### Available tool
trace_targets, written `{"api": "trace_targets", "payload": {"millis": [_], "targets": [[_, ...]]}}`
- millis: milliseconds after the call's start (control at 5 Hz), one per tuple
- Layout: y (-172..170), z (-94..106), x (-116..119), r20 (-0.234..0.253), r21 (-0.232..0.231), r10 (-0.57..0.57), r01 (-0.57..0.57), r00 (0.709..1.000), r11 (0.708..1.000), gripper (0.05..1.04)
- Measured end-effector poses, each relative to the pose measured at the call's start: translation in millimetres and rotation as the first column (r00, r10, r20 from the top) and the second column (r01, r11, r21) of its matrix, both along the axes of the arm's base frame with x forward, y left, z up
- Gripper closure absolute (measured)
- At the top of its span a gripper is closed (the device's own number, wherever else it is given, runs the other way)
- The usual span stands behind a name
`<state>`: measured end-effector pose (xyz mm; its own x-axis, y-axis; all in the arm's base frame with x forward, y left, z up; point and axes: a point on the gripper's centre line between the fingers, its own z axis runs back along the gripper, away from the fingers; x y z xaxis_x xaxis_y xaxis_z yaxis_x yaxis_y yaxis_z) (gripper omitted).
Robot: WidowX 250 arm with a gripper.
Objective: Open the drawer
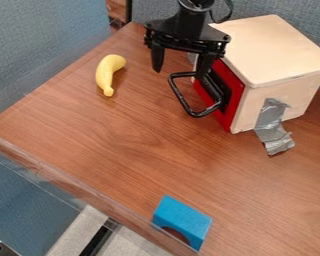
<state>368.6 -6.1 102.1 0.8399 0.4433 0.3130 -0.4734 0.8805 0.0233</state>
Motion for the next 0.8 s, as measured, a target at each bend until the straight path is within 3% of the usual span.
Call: {"api": "trace_targets", "payload": {"millis": [200, 400, 600, 800], "targets": [[7, 0.3, 0, -0.008, 0.001, 0.187, -0.187, 0.982, 0.982, 0.084], [10, -2.7, 3, 0.021, -0.003, 0.280, -0.280, 0.960, 0.960, 0.084], [12, -3.5, 5, 0.045, -0.005, 0.324, -0.324, 0.945, 0.946, 0.084], [11, -15.5, 6, 0.027, -0.012, 0.344, -0.344, 0.938, 0.939, 0.084]]}}
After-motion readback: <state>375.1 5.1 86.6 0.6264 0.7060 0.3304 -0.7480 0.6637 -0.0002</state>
